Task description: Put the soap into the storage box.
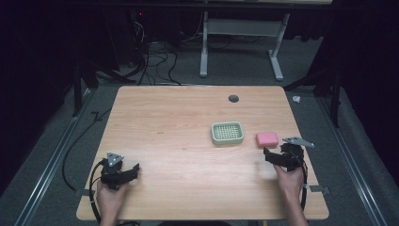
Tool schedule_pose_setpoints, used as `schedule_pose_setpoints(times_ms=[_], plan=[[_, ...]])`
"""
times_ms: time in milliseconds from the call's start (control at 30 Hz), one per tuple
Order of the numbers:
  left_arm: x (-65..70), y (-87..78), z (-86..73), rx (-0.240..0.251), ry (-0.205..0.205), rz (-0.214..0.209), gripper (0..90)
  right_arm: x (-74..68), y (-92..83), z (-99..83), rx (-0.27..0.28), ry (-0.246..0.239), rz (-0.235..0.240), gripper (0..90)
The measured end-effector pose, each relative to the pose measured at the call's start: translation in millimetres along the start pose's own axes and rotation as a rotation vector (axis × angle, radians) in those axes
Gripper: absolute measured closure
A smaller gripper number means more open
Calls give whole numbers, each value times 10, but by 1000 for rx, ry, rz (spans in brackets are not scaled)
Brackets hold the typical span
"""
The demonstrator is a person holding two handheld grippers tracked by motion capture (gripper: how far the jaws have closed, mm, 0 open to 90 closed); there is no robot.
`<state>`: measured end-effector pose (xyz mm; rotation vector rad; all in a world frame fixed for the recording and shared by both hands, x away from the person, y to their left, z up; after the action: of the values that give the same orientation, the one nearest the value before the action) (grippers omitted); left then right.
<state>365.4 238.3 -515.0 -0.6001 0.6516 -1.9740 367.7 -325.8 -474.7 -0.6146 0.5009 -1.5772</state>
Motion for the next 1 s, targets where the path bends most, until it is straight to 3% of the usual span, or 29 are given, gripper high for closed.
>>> schedule_pose_setpoints(times_ms=[567,1000], plan=[[0,-1,0,-1,0,-1,244,-72,154,223,4,-18,2,123],[0,0,0,0,0,0,244,-92,340,295,-43,-23,-17,122]])
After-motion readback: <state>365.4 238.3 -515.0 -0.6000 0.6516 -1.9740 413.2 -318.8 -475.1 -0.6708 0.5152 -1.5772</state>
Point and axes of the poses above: each handheld gripper's, and its own axes: y roughly forward along the jaws, z roughly out of its top, x roughly to its right, the point moved 1 cm from there along y, roughly forward along the jaws, and after that the axes turned 11 degrees about -z, right-handed, at the moved point
